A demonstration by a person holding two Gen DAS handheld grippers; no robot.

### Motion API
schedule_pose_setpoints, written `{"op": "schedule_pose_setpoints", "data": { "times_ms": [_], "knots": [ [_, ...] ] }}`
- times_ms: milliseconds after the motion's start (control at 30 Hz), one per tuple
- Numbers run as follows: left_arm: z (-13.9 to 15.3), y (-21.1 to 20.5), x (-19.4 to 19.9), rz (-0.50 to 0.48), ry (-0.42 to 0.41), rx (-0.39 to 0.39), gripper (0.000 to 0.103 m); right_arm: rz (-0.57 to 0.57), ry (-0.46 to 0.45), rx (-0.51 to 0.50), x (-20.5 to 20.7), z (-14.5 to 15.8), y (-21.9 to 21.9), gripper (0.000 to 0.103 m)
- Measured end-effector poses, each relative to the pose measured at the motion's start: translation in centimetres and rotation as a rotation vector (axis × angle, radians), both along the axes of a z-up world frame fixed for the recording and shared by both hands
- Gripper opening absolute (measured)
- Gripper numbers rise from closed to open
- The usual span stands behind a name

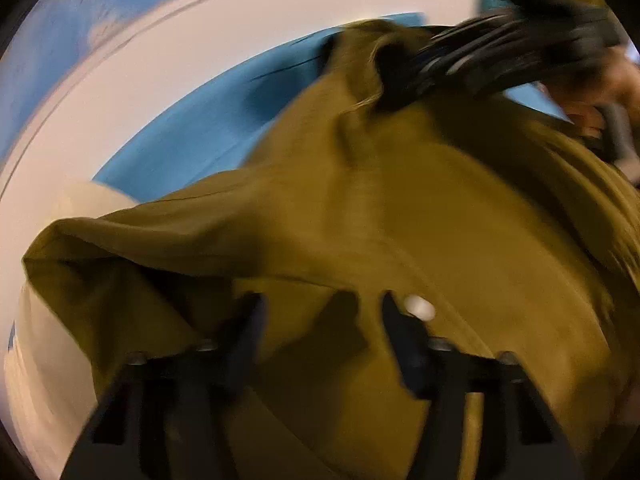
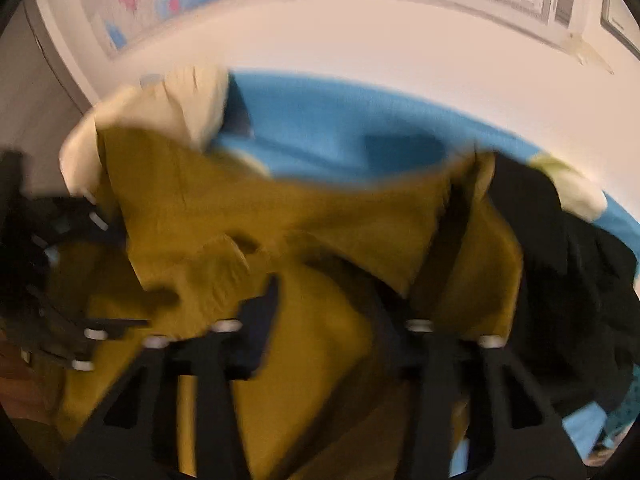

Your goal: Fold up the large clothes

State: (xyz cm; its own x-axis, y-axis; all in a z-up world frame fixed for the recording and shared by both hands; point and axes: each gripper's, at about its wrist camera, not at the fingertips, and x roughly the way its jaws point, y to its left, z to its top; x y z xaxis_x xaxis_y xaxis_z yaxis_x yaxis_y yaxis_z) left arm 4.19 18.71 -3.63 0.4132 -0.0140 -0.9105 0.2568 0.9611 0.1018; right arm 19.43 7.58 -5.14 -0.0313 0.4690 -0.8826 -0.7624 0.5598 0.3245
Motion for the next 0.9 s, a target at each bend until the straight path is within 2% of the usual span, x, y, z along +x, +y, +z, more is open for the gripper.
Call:
{"op": "schedule_pose_setpoints", "data": {
  "times_ms": [33, 67, 167, 200, 233, 267, 300, 333, 400, 467, 533, 600, 700, 733, 767, 800, 833, 867, 900],
  "knots": [
    [0.2, 0.8, 1.1, 0.043, 0.008, -0.034, 0.038, -0.03, -0.008, 0.021, 0.9, 0.5, 0.1, 0.01],
    [0.7, 1.7, 2.2, 0.088, 0.0, -0.079, 0.032, -0.062, -0.014, 0.052, 2.1, 1.3, 0.2, 0.01],
    [3.3, 5.2, 5.3, 0.253, -0.104, -0.192, 0.033, -0.178, -0.014, 0.112, 5.0, 2.3, -0.1, 0.01],
    [4.3, 6.9, 6.1, 0.326, -0.142, -0.283, 0.033, -0.208, -0.013, 0.118, 5.5, 2.5, -0.6, 0.012],
    [4.9, 8.7, 6.7, 0.396, -0.164, -0.367, 0.039, -0.219, -0.014, 0.121, 5.5, 2.5, -0.8, 0.014],
    [5.1, 9.7, 6.8, 0.438, -0.174, -0.401, 0.046, -0.229, -0.026, 0.113, 5.5, 2.9, -1.4, 0.022],
    [5.3, 10.9, 6.9, 0.488, -0.192, -0.438, 0.047, -0.232, -0.048, 0.099, 5.1, 3.4, -2.1, 0.044],
    [5.5, 11.3, 6.4, 0.5, -0.198, -0.436, 0.05, -0.232, -0.081, 0.085, 4.4, 4.0, -2.9, 0.058],
    [5.9, 11.3, 5.2, 0.473, -0.208, -0.392, 0.056, -0.182, -0.124, 0.062, 1.6, 5.1, -4.9, 0.064],
    [6.4, 11.1, 3.7, 0.43, -0.233, -0.335, 0.063, -0.122, -0.15, 0.028, -1.8, 5.8, -6.8, 0.076],
    [6.4, 10.5, 1.4, 0.395, -0.249, -0.237, 0.069, -0.085, -0.152, 0.001, -5.6, 6.0, -8.6, 0.091],
    [6.3, 9.6, -0.5, 0.362, -0.255, -0.199, 0.07, -0.054, -0.114, -0.024, -8.3, 5.4, -9.5, 0.097],
    [5.5, 9.1, -3.2, 0.328, -0.242, -0.145, 0.076, -0.033, -0.09, -0.117, -11.7, 3.4, -10.3, 0.097],
    [5.3, 8.8, -4.2, 0.303, -0.232, -0.127, 0.077, -0.029, -0.097, -0.15, -12.2, 2.7, -10.5, 0.092],
    [5.2, 8.5, -5.3, 0.273, -0.223, -0.127, 0.078, -0.021, -0.098, -0.17, -12.4, 1.9, -10.9, 0.082],
    [4.4, 8.0, -5.4, 0.252, -0.212, -0.127, 0.079, -0.022, -0.082, -0.163, -12.5, 1.7, -11.2, 0.048],
    [4.1, 7.5, -5.9, 0.231, -0.196, -0.12, 0.08, -0.036, -0.076, -0.151, -12.0, 1.8, -11.7, 0.02],
    [3.7, 6.7, -6.1, 0.212, -0.182, -0.107, 0.08, -0.062, -0.111, -0.144, -11.2, 2.5, -12.2, 0.009],
    [3.4, 6.0, -6.6, 0.196, -0.174, -0.08, 0.079, -0.091, -0.164, -0.142, -10.2, 3.5, -12.8, 0.005]
  ]
}}
